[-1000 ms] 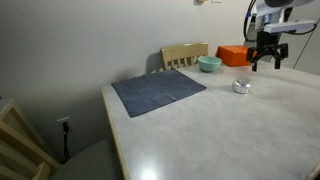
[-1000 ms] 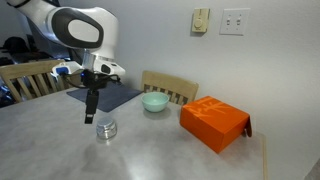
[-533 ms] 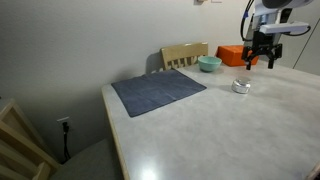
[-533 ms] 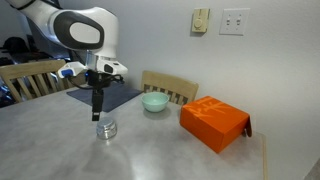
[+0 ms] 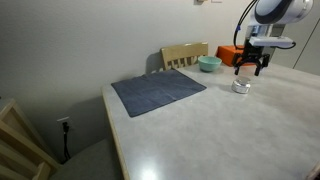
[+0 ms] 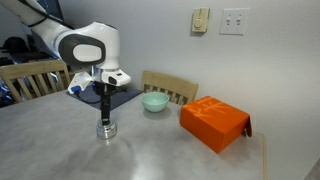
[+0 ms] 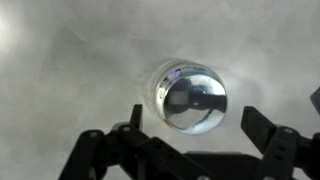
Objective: Remove the silver lid from the silver tin then place the lid back on the tin
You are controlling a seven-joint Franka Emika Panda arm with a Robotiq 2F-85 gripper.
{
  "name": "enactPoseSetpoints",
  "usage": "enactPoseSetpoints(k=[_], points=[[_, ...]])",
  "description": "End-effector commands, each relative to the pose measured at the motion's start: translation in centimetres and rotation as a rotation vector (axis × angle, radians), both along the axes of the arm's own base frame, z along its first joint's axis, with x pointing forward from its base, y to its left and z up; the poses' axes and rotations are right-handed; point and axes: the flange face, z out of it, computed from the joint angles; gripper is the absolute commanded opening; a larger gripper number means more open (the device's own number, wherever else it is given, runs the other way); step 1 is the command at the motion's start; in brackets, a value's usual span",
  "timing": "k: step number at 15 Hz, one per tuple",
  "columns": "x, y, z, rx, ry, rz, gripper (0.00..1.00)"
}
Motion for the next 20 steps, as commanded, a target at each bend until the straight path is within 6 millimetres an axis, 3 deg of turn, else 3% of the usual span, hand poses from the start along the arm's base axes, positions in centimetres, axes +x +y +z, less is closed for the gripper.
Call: enactPoseSetpoints(k=[1,10,18,19,20], points=[[0.0,0.1,-1.2,-0.002,-0.028,-0.002,1.0],[0.4,1.1,-3.1,-0.03,-0.035,-0.019,1.0],[0.4,1.5,-2.1,-0.06,-0.051,-0.011,1.0],[0.5,1.5,-2.2,-0.063,-0.049,-0.008,0.84],[0.5,1.5,-2.2,-0.065,-0.049,-0.007,0.74]])
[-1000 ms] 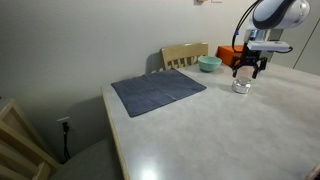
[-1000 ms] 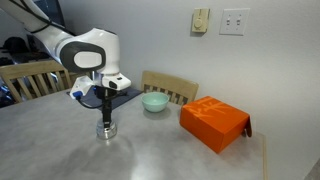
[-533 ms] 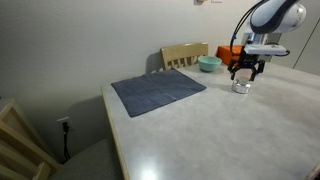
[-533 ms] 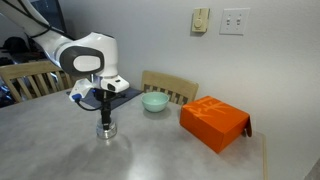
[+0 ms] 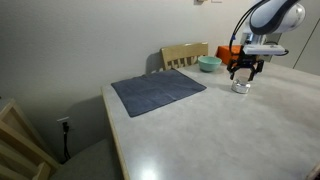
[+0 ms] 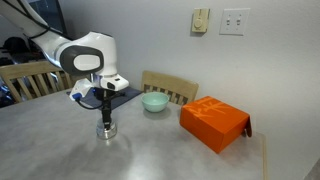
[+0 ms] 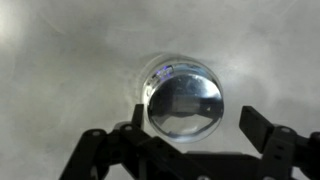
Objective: Remove the silver lid from the silver tin then place the lid back on the tin
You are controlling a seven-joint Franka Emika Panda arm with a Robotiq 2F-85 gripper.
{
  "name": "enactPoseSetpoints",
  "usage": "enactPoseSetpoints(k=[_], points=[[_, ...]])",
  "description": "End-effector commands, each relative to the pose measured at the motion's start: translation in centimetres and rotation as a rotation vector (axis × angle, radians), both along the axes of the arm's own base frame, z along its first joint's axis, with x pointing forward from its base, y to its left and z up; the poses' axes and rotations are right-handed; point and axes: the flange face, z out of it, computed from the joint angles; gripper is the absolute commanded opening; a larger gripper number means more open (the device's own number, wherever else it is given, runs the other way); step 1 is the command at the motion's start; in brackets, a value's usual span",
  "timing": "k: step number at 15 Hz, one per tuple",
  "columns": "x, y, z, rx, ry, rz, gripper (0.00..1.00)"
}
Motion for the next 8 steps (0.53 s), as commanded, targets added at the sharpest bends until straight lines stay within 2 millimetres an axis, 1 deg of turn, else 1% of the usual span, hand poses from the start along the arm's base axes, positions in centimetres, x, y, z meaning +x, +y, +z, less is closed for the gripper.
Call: enactPoseSetpoints(k=[1,4,8], points=[[-0.01,-0.21,0.22,-0.018,-0.005,0.0,0.66],[-0.02,-0.35,0.24,-0.021,-0.005,0.001,0.45],[-0.09,-0.29,0.24,-0.03,0.0,0.002,0.44]])
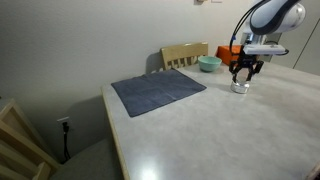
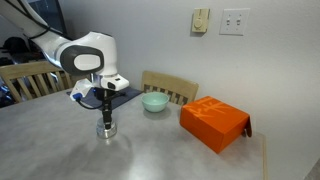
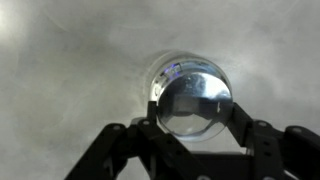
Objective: Remove the silver lid from the silver tin then place the lid back on the tin
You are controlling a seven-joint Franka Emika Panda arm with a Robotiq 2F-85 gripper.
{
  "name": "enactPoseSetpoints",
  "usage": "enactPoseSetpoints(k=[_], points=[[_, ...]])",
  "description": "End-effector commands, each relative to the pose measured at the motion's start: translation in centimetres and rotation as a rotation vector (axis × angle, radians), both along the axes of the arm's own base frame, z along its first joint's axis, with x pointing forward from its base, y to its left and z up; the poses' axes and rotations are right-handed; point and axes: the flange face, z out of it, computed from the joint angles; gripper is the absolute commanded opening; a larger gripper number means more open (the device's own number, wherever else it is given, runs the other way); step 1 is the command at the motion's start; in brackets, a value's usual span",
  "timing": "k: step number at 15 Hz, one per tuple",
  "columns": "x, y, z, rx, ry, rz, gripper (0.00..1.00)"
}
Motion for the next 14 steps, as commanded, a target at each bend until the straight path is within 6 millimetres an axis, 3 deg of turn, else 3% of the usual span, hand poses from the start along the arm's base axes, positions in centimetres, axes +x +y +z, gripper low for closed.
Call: enactPoseSetpoints(k=[1,14], points=[[-0.3,0.0,0.2,-0.031,0.009,-0.006,0.44],[-1.1,4.4,2.7,-0.171,0.013,0.013,0.44]])
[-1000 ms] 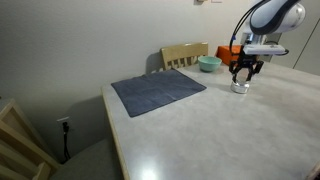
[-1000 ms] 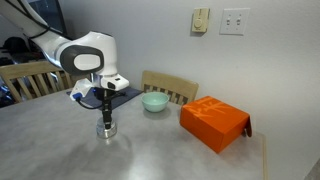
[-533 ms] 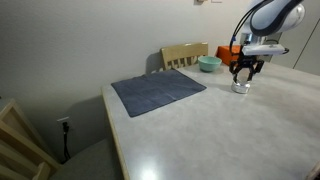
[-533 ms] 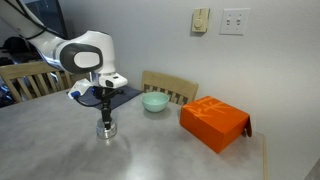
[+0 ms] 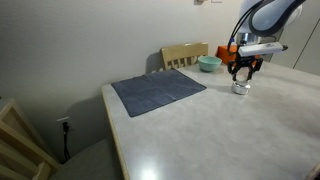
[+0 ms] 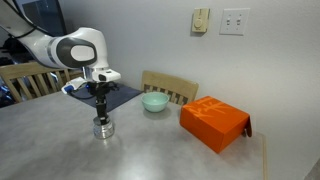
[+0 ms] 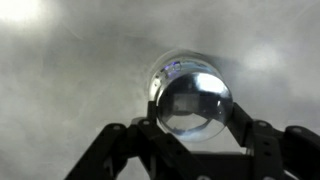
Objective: Remove the silver lid from the silver tin then place the lid back on the tin
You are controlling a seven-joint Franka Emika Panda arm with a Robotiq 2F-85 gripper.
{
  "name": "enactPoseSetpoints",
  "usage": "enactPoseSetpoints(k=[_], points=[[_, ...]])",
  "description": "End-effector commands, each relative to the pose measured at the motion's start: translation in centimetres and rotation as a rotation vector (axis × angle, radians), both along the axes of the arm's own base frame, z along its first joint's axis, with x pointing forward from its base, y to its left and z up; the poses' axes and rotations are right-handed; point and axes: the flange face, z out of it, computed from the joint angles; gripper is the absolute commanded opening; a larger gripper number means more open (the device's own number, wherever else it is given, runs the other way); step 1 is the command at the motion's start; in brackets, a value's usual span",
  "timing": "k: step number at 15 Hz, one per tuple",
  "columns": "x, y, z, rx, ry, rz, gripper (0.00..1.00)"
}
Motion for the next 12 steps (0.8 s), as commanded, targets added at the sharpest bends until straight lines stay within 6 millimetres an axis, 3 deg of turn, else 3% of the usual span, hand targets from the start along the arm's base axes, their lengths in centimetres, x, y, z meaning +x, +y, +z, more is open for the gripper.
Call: enactPoseSetpoints(k=[1,5,12], points=[[-0.8,0.9,2.0,-0.028,-0.018,0.017,0.44],[-1.1,2.8,2.3,0.013,-0.037,0.065,0.44],[-2.5,7.7,-4.2,0.227,0.135,0.169,0.44]])
